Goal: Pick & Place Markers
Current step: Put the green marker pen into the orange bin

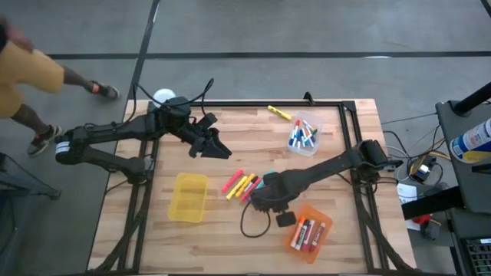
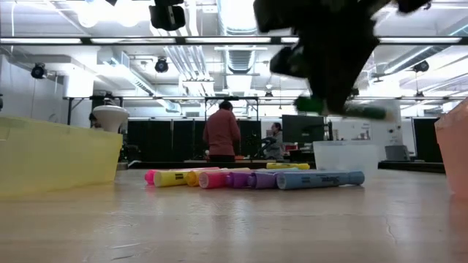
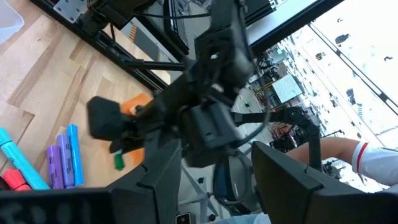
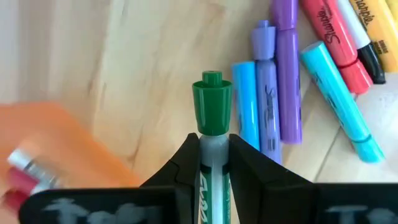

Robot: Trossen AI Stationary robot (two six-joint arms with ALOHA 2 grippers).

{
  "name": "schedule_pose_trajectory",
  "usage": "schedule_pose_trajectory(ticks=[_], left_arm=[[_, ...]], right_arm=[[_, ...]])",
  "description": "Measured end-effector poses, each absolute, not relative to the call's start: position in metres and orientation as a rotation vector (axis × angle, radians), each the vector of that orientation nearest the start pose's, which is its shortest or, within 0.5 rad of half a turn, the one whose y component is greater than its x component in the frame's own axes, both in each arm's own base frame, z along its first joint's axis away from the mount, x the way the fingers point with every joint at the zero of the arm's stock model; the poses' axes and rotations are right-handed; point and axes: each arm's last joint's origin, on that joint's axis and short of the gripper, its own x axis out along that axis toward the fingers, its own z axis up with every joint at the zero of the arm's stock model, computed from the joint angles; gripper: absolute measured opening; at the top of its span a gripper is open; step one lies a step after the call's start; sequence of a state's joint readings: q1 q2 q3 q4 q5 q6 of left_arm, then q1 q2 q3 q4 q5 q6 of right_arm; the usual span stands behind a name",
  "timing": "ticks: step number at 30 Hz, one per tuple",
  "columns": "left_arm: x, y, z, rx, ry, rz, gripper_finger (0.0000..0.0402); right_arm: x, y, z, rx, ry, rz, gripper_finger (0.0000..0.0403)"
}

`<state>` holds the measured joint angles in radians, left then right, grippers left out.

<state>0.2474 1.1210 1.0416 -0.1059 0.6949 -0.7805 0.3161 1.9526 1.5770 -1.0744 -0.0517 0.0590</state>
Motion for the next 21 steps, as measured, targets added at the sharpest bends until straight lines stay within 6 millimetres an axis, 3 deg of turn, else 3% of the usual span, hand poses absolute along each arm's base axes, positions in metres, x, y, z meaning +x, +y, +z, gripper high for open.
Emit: schedule_pose_trajectory(ticks=[5, 11, 15, 21], left_arm=[[0.24, 0.041, 0.365, -0.85, 0.334, -0.36, 0.0188], [0.24, 0.041, 0.365, -0.85, 0.334, -0.36, 0.0188], [0.24, 0.041, 0.365, -0.85, 0.334, -0.36, 0.0188], [0.24, 0.041, 0.365, -0.846, 0.333, -0.36, 0.0188]], right_arm=[[0.348, 0.138, 0.241, -0.153, 1.505, 0.318, 0.0051], [0.317, 0.176, 0.259, -0.146, 1.503, 0.435, 0.0051], [0.299, 0.197, 0.257, -0.183, 1.519, 0.463, 0.0051], [0.287, 0.212, 0.233, -0.207, 1.537, 0.482, 0.0055]])
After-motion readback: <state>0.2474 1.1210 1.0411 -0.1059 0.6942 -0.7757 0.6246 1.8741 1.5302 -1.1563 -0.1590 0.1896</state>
